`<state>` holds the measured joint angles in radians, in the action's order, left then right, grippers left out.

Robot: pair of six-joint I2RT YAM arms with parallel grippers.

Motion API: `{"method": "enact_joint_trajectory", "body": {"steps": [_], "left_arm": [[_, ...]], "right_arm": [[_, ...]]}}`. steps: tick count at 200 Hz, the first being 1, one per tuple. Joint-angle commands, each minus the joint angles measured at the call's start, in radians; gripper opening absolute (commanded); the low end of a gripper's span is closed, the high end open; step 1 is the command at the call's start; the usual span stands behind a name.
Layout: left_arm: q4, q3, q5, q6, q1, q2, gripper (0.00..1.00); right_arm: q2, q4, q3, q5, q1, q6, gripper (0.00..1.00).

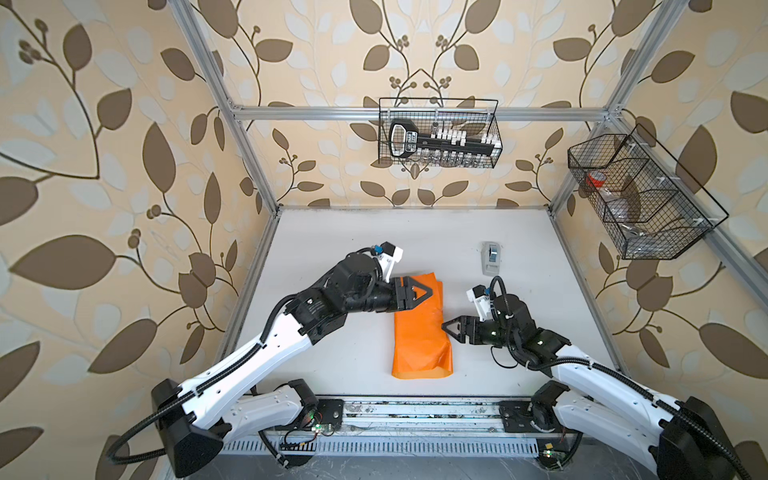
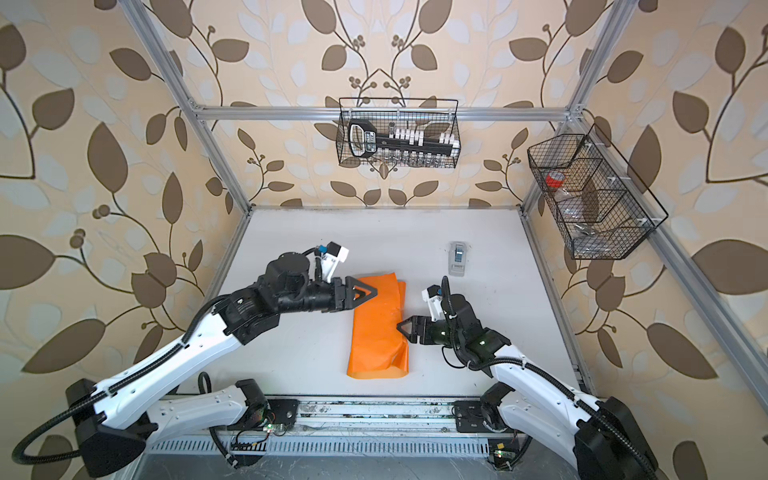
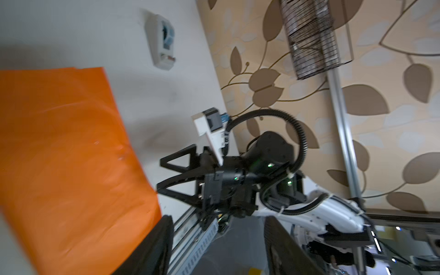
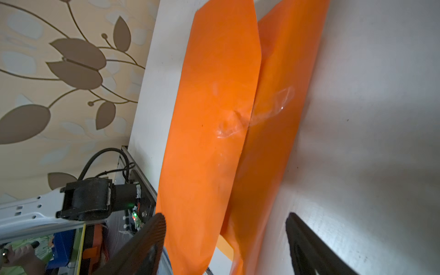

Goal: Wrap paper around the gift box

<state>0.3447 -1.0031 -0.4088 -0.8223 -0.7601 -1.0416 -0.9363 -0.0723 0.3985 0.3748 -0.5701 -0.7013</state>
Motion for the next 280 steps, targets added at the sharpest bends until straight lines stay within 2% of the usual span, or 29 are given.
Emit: {"method": "enact_joint_trajectory", "body": {"steps": [1, 23, 41, 101, 183, 229, 280], "left_arm": [[0.306, 0.187, 0.102, 0.069, -0.005, 0.032, 0.66], [0.241, 0.34, 0.09, 0.005, -0.015, 0.148, 0.68], [0.214, 0.397, 0.078, -0.011, -0.018, 0.192, 0.69], [0.08, 0.447, 0.094, -0.026, -0.064, 0.063, 0.66], [-0.079, 0.484, 0.186, -0.11, -0.132, -0.063, 0.45], [-0.114, 0.466, 0.23, -0.153, -0.173, -0.12, 0.34], [-0.13, 0.452, 0.262, -0.204, -0.194, -0.155, 0.14]], "right_arm": [[-0.012, -0.085, 0.003, 0.015, -0.036, 0.059, 0.81], [-0.024, -0.088, -0.007, 0.013, -0.066, 0.063, 0.81], [-0.04, -0.087, -0.007, 0.01, -0.091, 0.063, 0.8], [-0.098, -0.056, -0.024, -0.019, -0.117, 0.048, 0.71], [-0.154, 0.009, -0.046, -0.061, -0.128, 0.006, 0.54], [-0.167, 0.02, -0.047, -0.07, -0.129, -0.019, 0.38], [-0.162, 0.014, -0.046, -0.073, -0.131, -0.041, 0.23]]}}
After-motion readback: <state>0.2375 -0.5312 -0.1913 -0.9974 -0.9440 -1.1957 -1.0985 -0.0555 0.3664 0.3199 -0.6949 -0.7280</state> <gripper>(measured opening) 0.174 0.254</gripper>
